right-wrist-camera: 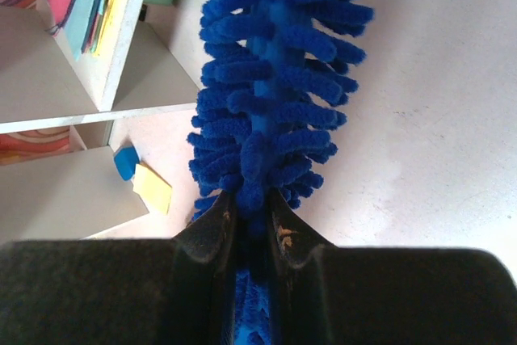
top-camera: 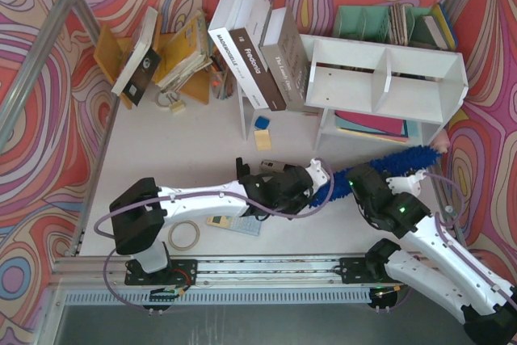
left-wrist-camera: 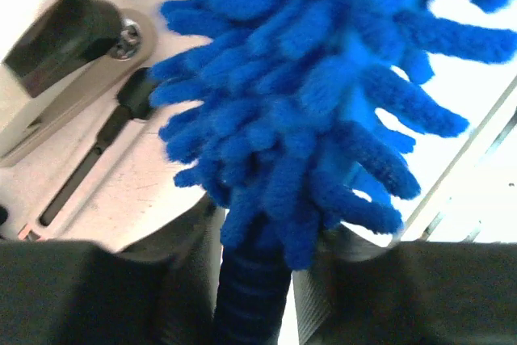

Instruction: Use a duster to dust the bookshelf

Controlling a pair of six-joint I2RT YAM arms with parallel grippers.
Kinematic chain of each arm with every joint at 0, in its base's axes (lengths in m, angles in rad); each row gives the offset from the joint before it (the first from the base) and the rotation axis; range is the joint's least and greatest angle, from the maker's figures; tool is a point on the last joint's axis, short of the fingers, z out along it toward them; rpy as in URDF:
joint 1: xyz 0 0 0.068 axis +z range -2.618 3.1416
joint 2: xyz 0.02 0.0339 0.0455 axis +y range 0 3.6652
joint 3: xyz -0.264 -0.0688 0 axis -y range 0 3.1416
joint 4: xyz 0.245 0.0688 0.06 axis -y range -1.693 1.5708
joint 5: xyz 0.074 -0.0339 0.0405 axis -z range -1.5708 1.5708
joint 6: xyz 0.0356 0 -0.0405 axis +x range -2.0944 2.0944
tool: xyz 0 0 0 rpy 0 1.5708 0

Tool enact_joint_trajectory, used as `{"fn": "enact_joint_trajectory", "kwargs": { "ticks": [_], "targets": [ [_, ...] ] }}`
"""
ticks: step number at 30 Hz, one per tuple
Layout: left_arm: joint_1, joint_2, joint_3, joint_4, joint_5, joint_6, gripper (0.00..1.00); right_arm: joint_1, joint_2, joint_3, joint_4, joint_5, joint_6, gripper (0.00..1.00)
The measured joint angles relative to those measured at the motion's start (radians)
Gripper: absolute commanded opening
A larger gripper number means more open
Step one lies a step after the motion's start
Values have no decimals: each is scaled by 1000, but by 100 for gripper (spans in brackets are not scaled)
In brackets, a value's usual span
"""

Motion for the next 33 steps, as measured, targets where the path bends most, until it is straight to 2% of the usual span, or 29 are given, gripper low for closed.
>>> {"fn": "enact_joint_trajectory", "kwargs": {
  "ticks": [3,6,8,13,15,19,24,26,31,33],
  "targets": [
    [-50,0,0,-2,8,34,12,-2,0,11,8,7,2,0],
    [-78,-2,0,0,-32,28,0,-2,-6,14,-22,5,3,9],
    [-87,-10,0,0,-49,27,0,-2,-11,16,-24,5,4,17],
    [-114,-47,-10,0,-84,27,0,-2,-32,19,-31,-1,13,56],
    [-130,-74,-31,8,-95,27,0,-2,-37,19,-45,3,14,69],
    [-152,-155,-104,59,-106,31,0,-2,-44,14,-53,10,-4,78],
    [-166,-218,-135,64,-103,39,0,-2,-68,-25,-1,16,-57,71],
    [-172,-220,-135,61,-103,39,0,-2,-71,-34,27,16,-78,66],
    [-182,-220,-135,55,-106,42,1,-2,-68,-35,65,23,-111,38],
    [-183,-220,-135,53,-107,42,6,-2,-68,-34,68,26,-121,26]
  ]
}}
